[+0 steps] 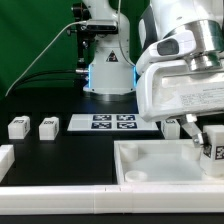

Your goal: Assemble one leg

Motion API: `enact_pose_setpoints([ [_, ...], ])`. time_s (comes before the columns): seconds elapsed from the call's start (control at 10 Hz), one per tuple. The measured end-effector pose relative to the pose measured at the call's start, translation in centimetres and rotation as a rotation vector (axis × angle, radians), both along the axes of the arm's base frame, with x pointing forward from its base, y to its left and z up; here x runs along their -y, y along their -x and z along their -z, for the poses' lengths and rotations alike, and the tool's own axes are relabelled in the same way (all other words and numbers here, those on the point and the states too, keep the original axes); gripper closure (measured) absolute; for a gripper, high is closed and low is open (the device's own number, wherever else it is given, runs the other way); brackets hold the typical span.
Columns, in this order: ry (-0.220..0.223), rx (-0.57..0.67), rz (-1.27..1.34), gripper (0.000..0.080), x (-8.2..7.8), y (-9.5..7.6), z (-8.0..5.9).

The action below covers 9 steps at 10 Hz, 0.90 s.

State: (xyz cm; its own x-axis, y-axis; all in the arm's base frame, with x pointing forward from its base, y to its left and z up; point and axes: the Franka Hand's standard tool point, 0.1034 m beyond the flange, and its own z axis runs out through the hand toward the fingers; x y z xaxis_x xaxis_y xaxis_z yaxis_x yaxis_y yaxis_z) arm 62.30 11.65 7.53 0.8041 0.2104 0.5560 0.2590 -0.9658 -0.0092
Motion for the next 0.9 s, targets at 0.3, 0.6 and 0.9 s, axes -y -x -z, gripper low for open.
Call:
enact_pose_setpoints([
  [0.3,0.001,0.002,0.001,0.0174,0.2,-0.1,-0.2],
  [0.6,0.007,0.001,-0.003,0.0154,0.5,-0.3,-0.9],
  [0.9,0.018,-0.006,-0.01,0.0151,1.0,-0.6,-2.5],
])
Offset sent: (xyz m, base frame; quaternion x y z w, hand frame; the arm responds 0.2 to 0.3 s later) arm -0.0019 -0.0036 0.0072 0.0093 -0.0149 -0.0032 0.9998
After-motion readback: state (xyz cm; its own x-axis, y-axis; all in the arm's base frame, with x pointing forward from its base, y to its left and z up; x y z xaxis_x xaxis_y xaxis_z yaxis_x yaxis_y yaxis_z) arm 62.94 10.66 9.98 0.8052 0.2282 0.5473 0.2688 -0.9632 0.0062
